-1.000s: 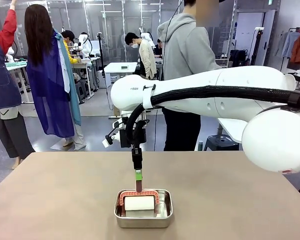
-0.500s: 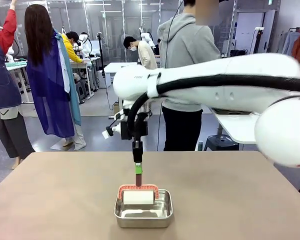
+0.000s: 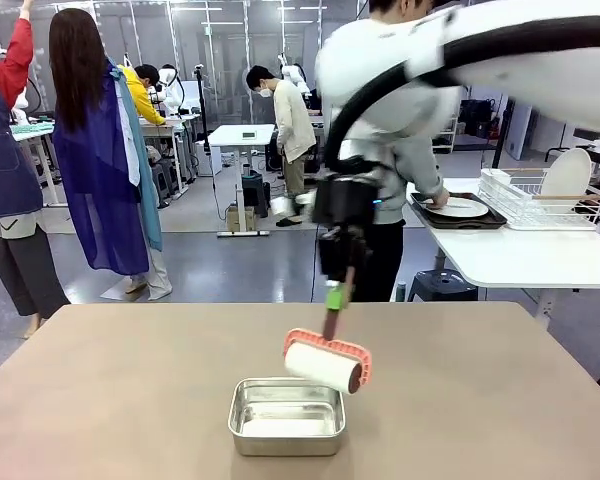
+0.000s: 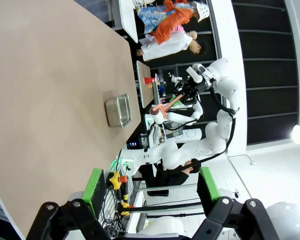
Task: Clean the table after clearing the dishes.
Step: When the right (or left) Handle tray is removed, use the right hand (or left hand) to clean the right (or left) side of the table with the Lint Roller.
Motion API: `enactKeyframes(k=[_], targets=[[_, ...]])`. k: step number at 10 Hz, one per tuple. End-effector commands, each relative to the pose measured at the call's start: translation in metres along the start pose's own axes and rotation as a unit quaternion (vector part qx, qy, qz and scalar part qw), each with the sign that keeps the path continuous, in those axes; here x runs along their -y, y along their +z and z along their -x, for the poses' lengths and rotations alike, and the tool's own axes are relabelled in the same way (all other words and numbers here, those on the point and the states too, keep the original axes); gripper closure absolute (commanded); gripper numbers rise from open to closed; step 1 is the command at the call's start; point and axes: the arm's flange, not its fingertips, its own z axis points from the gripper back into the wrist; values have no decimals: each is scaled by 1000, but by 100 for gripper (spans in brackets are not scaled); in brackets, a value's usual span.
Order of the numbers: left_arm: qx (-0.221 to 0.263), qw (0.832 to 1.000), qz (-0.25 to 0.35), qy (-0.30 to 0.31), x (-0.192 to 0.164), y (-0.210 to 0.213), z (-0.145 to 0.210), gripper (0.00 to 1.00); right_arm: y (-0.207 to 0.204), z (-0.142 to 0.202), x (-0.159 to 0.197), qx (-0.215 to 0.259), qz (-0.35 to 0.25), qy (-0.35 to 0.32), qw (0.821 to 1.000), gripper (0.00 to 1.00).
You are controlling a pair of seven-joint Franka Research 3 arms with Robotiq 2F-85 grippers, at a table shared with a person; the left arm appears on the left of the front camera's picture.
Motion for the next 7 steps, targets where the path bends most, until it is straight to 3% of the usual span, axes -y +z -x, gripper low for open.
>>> enactKeyframes(k=[1, 3, 5, 6, 7], targets=[[-2, 1000, -6, -4, 1, -1, 7, 7, -27, 55, 31, 129, -47, -141, 981, 100], [-2, 1000, -6, -4, 1, -1, 7, 7, -34, 86, 84, 234, -89, -247, 936, 100], [-2, 1000, -6, -4, 1, -1, 7, 7, -36, 95, 127, 301, -103, -301, 899, 100], [-2, 1000, -6, -4, 1, -1, 7, 7, -32, 99, 145, 311, -86, -288, 901, 100], [-2, 1000, -6, -4, 1, -1, 7, 7, -25, 100, 151, 312, -51, -250, 915, 100]])
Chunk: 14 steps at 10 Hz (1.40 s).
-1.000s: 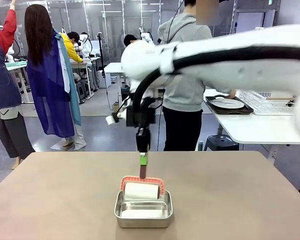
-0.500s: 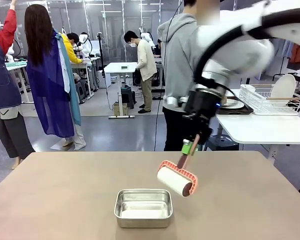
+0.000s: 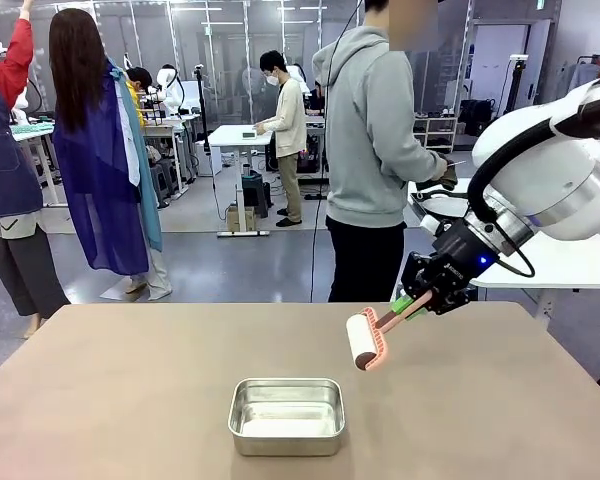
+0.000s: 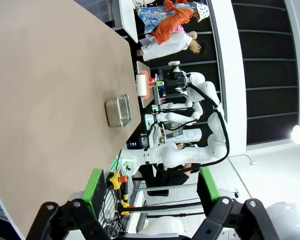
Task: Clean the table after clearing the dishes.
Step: When the right (or left) Handle tray is removed, use the right hand (or left hand) to clean the right (or left) side of the table with the Lint Roller.
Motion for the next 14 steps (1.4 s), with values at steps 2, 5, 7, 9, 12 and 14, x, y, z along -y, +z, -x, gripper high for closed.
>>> enactKeyframes(k=[2, 5, 7, 9, 12, 14], targets=[[-1, 1000, -6, -4, 1, -1, 8, 7, -2, 6, -3, -22, -8, -14, 1000, 100], [-1, 1000, -6, -4, 1, -1, 8, 7, -3, 3, 0, -14, -5, -2, 1000, 78], [-1, 1000, -6, -4, 1, -1, 8, 7, -28, -16, 15, -11, -24, -40, 999, 78], [-1, 1000, -6, -4, 1, -1, 8, 7, -52, -19, 28, -20, -34, -39, 998, 78], [-1, 1000, -6, -4, 1, -1, 8, 7, -88, -22, 53, -39, -14, -72, 997, 78], [-1, 1000, -6, -4, 1, -1, 8, 7, -93, -20, 75, -14, -11, -86, 996, 78]])
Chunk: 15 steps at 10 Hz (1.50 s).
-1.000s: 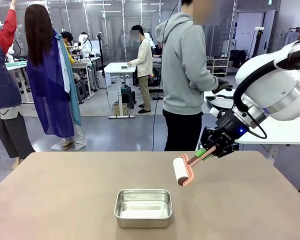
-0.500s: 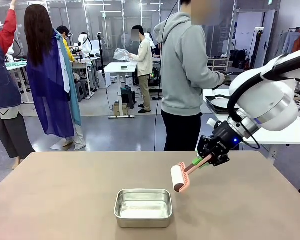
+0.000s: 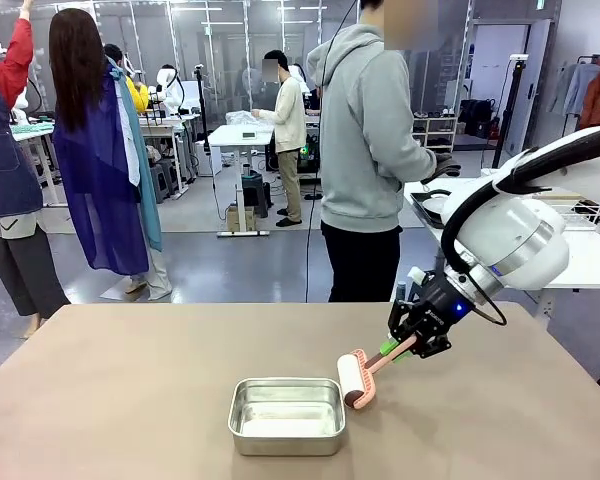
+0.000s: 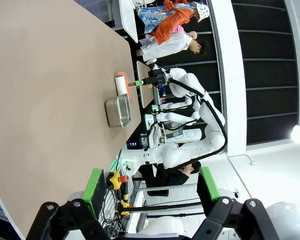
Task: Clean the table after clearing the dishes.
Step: When the right (or left) Handle tray is removed, use the right hand (or left hand) to clean the right (or left) side of the table with the Lint Roller.
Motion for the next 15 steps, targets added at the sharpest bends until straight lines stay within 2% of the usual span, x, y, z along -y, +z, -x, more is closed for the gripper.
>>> enactKeyframes(k=[1, 2, 3, 5, 6, 8, 10, 12, 13, 15], targets=[[-1, 1000, -6, -4, 1, -1, 8, 7, -3, 1, 23, 59, 30, 6, 998, 78], [-1, 1000, -6, -4, 1, -1, 8, 7, 0, 2, 40, 98, 70, 16, 993, 78], [-1, 1000, -6, -4, 1, -1, 8, 7, 6, 4, 55, 110, 67, 15, 992, 78], [-1, 1000, -6, -4, 1, -1, 8, 7, 39, 17, 89, 149, 79, 17, 986, 78], [-1, 1000, -6, -4, 1, -1, 8, 7, 62, 27, 103, 175, 119, 18, 977, 78], [-1, 1000, -6, -4, 1, -1, 8, 7, 87, 36, 124, 199, 172, 21, 965, 78], [-1, 1000, -6, -4, 1, -1, 8, 7, 111, 40, 147, 231, 191, 29, 954, 78], [-1, 1000, -6, -4, 1, -1, 8, 7, 133, 47, 164, 249, 233, 33, 939, 78], [-1, 1000, -6, -4, 1, -1, 8, 7, 143, 49, 172, 239, 265, 32, 934, 78], [-1, 1000, -6, -4, 1, -1, 8, 7, 172, 52, 183, 262, 297, 32, 918, 78]])
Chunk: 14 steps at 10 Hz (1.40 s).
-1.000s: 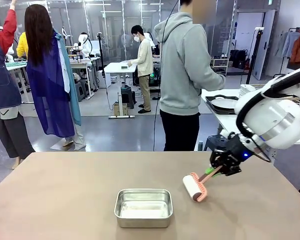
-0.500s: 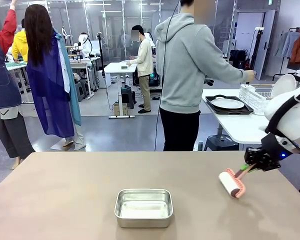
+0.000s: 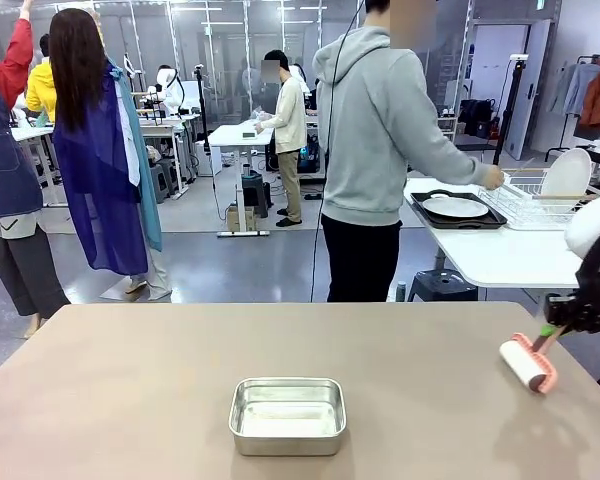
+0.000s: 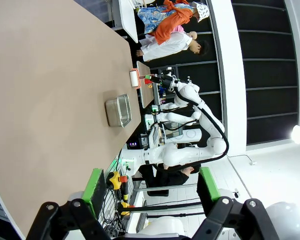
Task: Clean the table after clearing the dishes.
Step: When the right (or left) Handle tray is removed, use the right hand (or left hand) to clean the right (or left) side of the table with the Lint Roller.
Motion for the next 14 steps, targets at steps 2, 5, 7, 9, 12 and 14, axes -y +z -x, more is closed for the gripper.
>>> enactKeyframes(k=[2, 5, 7, 9, 12, 14], targets=[[-2, 1000, -6, -4, 1, -1, 7, 7, 7, 13, 19, 1, 89, 26, 996, 78], [-2, 1000, -6, -4, 1, -1, 7, 7, 75, -8, -10, 35, -10, 70, 997, 78], [-2, 1000, -6, -4, 1, -1, 7, 7, 125, -12, -33, 51, -1, 96, 994, 78], [-2, 1000, -6, -4, 1, -1, 7, 7, 149, -14, -54, 51, 10, 88, 995, 78], [-2, 1000, -6, -4, 1, -1, 7, 7, 129, -15, -37, 61, 0, 98, 993, 78], [-2, 1000, -6, -4, 1, -1, 7, 7, 129, -15, -37, 61, 0, 98, 993, 78]])
